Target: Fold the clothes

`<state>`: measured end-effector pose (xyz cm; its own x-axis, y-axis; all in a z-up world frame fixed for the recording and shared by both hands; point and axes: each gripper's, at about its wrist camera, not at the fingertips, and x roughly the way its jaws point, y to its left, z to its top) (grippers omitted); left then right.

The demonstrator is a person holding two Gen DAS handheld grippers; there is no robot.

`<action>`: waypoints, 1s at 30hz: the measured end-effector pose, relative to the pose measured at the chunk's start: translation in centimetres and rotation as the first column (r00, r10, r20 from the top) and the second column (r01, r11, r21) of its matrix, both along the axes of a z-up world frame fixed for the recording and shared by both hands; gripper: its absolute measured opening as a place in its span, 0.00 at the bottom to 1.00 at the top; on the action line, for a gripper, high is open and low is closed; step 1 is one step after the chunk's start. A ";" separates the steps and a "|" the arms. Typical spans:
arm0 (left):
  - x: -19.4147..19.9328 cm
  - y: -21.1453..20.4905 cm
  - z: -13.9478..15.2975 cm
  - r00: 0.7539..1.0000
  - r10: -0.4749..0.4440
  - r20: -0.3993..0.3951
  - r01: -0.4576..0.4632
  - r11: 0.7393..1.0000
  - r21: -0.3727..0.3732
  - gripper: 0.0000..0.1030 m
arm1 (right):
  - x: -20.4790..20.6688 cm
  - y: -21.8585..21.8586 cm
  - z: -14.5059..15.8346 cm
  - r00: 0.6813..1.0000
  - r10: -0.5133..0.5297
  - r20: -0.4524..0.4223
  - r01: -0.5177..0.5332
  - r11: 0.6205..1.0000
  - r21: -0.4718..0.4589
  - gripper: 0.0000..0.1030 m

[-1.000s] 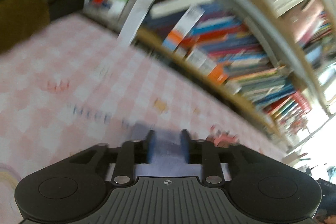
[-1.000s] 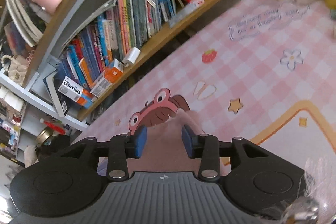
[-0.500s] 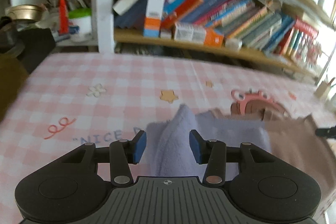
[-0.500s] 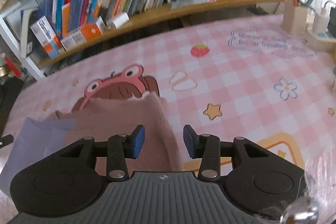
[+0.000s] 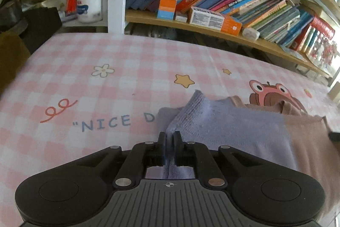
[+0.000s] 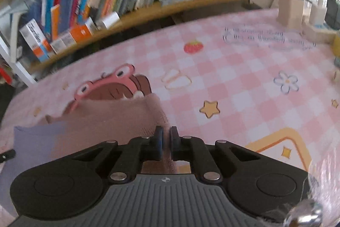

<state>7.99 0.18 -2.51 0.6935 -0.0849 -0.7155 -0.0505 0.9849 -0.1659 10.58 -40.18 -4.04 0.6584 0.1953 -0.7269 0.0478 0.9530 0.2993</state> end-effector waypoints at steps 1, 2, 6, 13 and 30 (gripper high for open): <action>0.0 0.1 0.1 1.000 -0.001 -0.003 0.001 1.000 0.004 0.14 | 0.0 -0.1 0.0 1.000 -0.004 -0.002 0.004 1.000 -0.001 0.10; -0.2 0.2 0.2 1.000 -0.002 -0.006 0.002 1.000 0.004 0.15 | 0.0 -0.1 0.0 1.000 -0.008 -0.003 0.008 1.000 -0.005 0.14; -1.9 1.3 1.7 1.000 -0.002 0.022 0.003 1.000 -0.023 0.17 | -1.2 -0.7 1.2 0.999 -0.032 0.015 0.032 0.999 -0.010 0.28; -4.5 2.7 0.9 1.000 0.008 -0.024 -0.010 0.993 -0.117 0.20 | -5.4 -0.6 2.3 1.000 -0.001 0.024 0.001 1.000 0.001 0.29; -5.7 4.8 -0.4 0.999 0.028 -0.036 -0.036 0.965 -0.260 0.08 | -6.5 1.0 0.8 0.999 -0.007 -0.032 0.006 0.999 -0.053 0.28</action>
<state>2.32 4.96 -2.89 0.6762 -0.2498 -0.6931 -0.0904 0.9055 -0.4146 4.12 -39.14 -3.23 0.6357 0.1515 -0.7569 0.0628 0.9671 0.2464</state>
